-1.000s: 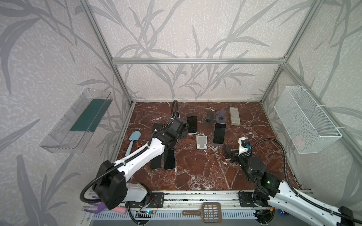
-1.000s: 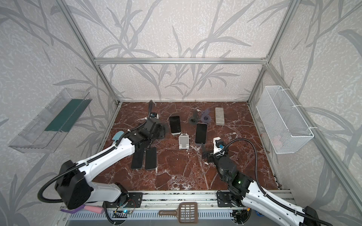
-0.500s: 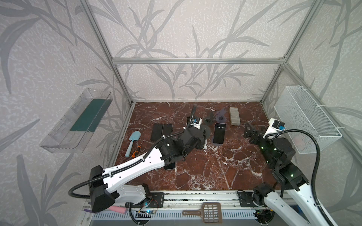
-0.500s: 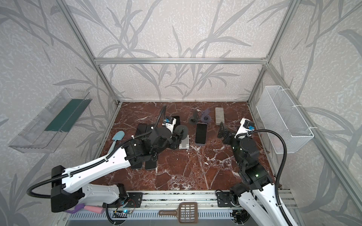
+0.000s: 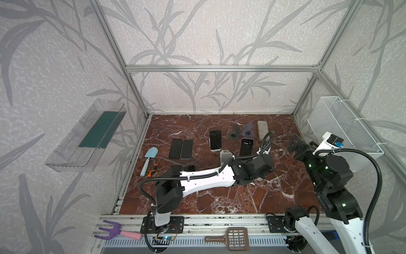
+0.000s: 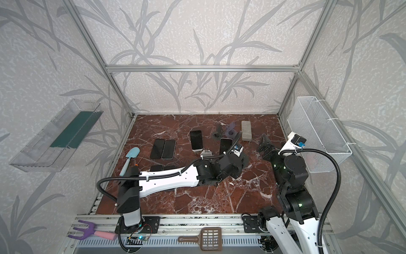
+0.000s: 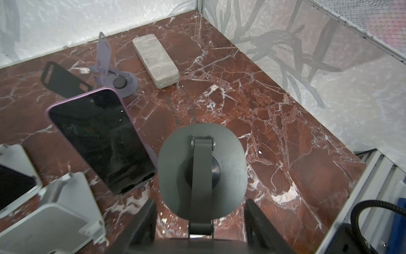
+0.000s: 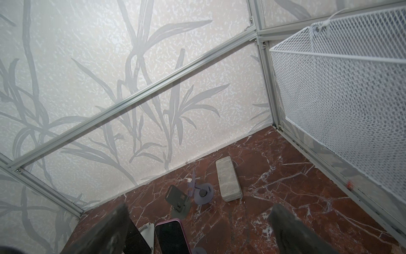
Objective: Remove the phone from the phone stand
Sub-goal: Place the phone stand at the middle-right of the table.
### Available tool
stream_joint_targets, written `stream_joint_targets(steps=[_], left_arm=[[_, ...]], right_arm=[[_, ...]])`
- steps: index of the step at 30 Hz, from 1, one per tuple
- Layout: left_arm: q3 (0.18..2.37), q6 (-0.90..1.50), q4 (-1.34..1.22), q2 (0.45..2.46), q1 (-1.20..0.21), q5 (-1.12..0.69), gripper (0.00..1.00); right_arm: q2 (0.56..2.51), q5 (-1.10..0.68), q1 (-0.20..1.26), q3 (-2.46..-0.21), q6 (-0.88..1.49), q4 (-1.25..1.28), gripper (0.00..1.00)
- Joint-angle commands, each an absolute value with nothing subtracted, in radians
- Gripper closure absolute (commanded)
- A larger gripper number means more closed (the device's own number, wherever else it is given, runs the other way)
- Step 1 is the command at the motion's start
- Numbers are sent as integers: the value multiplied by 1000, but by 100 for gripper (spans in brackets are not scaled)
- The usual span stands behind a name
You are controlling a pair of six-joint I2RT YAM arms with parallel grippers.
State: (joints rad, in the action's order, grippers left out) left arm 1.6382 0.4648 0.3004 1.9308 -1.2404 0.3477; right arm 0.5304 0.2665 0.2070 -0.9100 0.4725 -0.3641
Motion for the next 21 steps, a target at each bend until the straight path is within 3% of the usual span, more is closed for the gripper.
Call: stream_joint_targets(steps=[1,13,21], left_arm=[[1746,481,320,2026,-1254,350,55],[2025,498,442,2363,-1265,399,52],[2112,489,462,2460,-1246,400,51]], right_arm=[[509,290,202,-934,448,-387,1],[451,289,202,-875,455,-410,0],[425,263,201,-848,465,-442,0]])
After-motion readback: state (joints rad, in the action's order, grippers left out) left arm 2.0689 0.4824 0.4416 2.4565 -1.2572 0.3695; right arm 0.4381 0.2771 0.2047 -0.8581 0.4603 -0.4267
